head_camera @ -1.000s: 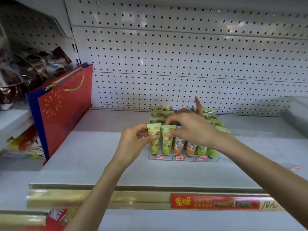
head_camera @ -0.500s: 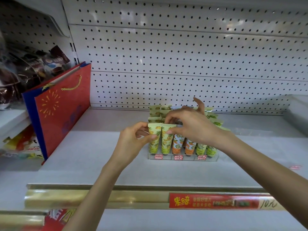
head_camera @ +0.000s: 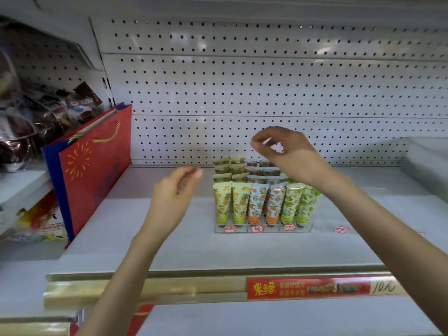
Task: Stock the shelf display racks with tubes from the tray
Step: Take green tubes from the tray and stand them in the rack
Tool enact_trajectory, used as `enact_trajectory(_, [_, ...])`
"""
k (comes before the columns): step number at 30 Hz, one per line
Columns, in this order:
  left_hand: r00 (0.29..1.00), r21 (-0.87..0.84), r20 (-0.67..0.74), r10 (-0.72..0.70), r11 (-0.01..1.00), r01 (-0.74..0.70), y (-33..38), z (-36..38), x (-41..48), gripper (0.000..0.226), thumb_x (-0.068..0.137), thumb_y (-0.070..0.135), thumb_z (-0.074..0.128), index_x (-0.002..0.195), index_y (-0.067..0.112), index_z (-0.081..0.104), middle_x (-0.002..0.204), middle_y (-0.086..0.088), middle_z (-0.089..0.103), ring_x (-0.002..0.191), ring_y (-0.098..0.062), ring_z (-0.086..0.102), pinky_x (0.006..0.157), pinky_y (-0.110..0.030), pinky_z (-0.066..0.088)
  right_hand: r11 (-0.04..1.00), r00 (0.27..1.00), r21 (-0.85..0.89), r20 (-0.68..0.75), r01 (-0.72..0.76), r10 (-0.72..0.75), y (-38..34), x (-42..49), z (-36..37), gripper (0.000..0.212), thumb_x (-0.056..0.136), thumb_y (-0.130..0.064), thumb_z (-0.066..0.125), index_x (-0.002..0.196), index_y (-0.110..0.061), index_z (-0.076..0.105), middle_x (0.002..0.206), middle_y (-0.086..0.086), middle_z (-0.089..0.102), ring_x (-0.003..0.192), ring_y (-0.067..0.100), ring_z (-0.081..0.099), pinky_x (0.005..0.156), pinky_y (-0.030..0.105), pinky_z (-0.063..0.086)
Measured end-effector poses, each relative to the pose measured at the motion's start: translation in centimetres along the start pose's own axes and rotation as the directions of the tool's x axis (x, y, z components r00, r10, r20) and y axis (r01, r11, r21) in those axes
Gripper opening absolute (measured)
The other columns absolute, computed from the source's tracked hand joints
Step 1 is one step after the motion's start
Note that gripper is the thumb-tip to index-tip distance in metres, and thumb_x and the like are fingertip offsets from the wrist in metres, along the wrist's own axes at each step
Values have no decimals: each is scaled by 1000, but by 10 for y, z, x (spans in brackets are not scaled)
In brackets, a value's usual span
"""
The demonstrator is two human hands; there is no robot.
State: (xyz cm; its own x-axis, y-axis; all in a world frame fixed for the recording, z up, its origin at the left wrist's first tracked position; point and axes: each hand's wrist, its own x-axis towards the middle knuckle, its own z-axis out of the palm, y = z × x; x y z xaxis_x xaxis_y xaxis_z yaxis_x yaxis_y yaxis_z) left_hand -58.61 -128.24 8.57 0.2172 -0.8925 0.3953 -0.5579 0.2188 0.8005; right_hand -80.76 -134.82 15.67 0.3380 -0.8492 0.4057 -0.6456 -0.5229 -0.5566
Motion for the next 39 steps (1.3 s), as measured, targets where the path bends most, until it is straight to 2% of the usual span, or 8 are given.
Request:
enact_trajectory(3, [995, 91, -74, 68, 994, -61, 12, -12, 9, 33, 95, 35, 47, 118, 15, 62, 111, 7, 64, 102, -11, 57, 76, -3, 34, 995, 993, -99, -117, -29, 17, -1, 0, -12, 35, 93, -47, 48, 123, -30, 55, 127, -10, 56, 115, 10, 52, 95, 37, 45])
enact_trajectory(6, [978, 269, -91, 188, 950, -158, 26, -22, 18, 49, 91, 42, 35, 127, 14, 55, 127, -5, 58, 113, -26, 52, 94, -33, 40, 938, 990, -342, -140, -56, 8, 1, -5, -25, 48, 96, -48, 37, 140, -29, 39, 145, -8, 40, 131, 14, 39, 101, 34, 35])
enact_trajectory(11, [954, 548, -14, 301, 800, -244, 35, -24, 22, 58, 92, 47, 30, 136, 13, 45, 143, -8, 43, 132, -29, 37, 108, -49, 25, 816, 988, -563, -137, -132, 65, 9, -32, -36, 57, 97, -50, 28, 148, -25, 22, 155, -3, 21, 142, 17, 18, 115, 43, 11])
enact_trajectory(15, [954, 641, 96, 282, 716, -276, 38, -11, 9, 68, 90, 56, 20, 140, 14, 39, 148, -7, 36, 136, -27, 31, 109, -52, 17, 699, 982, -691, -108, -185, 152, 21, -62, -43, 65, 94, -57, 23, 150, -24, 16, 157, -1, 14, 145, 19, 10, 115, 50, 8])
enact_trajectory(19, [938, 698, 163, 305, 636, -328, 43, 2, 3, 80, 83, 62, 5, 139, 17, 39, 148, -5, 37, 135, -26, 33, 108, -55, 16, 687, 965, -686, -90, -239, 246, 29, -85, -49, 72, 90, -63, 20, 150, -24, 10, 158, -2, 8, 145, 19, 5, 116, 51, 7])
enact_trajectory(28, [919, 694, 207, 335, 612, -380, 87, 47, -9, 86, 79, 65, 0, 142, 18, 35, 149, -4, 35, 136, -26, 32, 109, -53, 17, 622, 962, -739, -137, -259, 237, 58, -127, -79, 92, 72, -73, -6, 149, -26, 10, 158, -2, 9, 145, 19, 9, 115, 49, 9])
enact_trajectory(33, [922, 698, 224, 315, 608, -378, 111, 84, -25, 82, 83, 63, 6, 138, 15, 43, 143, -8, 44, 130, -29, 41, 106, -57, 24, 648, 957, -712, -124, -269, 262, 84, -152, -108, 70, 92, -63, 20, 150, -26, 6, 158, -4, 3, 145, 17, 5, 115, 45, 5])
enact_trajectory(39, [928, 701, 240, 286, 610, -369, 145, 138, -55, 82, 81, 63, 6, 139, 17, 42, 146, -7, 40, 134, -27, 37, 106, -53, 25, 662, 954, -700, -94, -268, 286, 126, -182, -146, 77, 87, -72, 11, 149, -26, 9, 158, -3, 5, 145, 16, 5, 116, 47, 7])
